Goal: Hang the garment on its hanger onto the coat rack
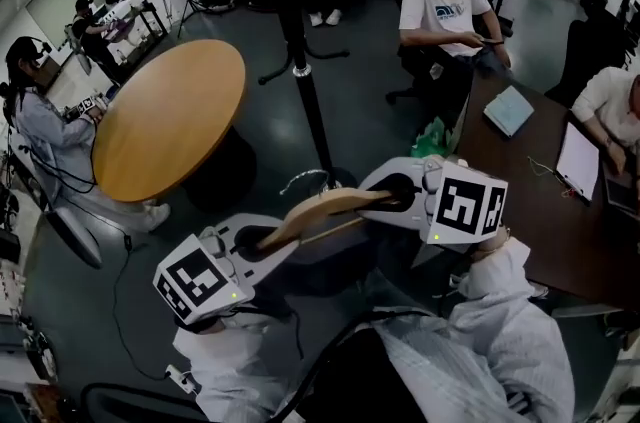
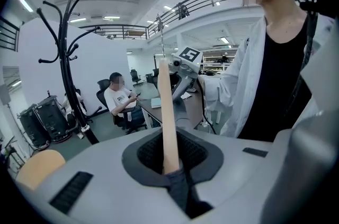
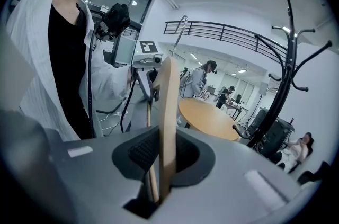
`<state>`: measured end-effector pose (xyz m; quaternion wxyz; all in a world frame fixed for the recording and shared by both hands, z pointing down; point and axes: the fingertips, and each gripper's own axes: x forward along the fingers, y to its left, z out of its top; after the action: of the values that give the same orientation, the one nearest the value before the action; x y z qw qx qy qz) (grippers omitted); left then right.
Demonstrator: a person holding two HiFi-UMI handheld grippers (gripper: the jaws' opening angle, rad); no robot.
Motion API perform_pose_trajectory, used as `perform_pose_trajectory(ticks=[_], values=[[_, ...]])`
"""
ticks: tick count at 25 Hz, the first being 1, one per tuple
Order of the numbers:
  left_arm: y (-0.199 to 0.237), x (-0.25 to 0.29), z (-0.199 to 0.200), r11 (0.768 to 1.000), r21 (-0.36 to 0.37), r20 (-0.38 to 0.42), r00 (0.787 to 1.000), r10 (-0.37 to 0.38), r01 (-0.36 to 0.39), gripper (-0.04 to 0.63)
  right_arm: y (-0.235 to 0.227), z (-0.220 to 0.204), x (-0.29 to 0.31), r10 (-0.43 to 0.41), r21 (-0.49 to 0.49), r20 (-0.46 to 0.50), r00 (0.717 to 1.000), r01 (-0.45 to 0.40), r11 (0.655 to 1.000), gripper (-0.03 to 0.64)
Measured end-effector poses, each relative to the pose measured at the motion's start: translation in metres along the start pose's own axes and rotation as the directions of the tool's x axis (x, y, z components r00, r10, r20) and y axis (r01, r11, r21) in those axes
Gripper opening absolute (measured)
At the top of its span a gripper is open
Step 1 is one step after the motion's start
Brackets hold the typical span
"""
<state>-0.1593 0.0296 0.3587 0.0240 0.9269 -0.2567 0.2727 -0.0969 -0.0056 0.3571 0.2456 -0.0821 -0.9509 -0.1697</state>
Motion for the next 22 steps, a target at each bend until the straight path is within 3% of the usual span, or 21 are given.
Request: perform_pose_trajectory(ticks=[4, 11, 18, 22], values=[[0.077, 0.007, 0.026, 1.000, 0.007, -0.001, 1.000, -0.023, 0.023, 0.032, -0.081, 0.003, -0.001, -0.012, -0.001, 0.002, 1.000, 0.012, 1.000, 0.041], [0.188, 0.058, 0.034, 0.999, 0.026, 0.017, 1.000, -0.021, 0.020, 0.032, -0.195, -0.043, 0.007, -0.037, -0.028, -0.001, 0.999, 0.037, 0.999, 0.041], [0.247, 0.091, 0.047, 0.998, 0.034, 0.046, 0.997, -0.063, 0.061, 0.032, -0.257, -0.066, -0.003, -0.075, -0.046, -0.039, 0.996, 0.073, 0.996, 0.041], [0.284, 0.092, 0.066, 0.995, 0.064, 0.052, 0.996, -0.076, 0.073, 0.032, -0.296, -0.059, -0.007, -0.109, -0.051, -0.039, 0.993, 0.107, 0.993, 0.041]])
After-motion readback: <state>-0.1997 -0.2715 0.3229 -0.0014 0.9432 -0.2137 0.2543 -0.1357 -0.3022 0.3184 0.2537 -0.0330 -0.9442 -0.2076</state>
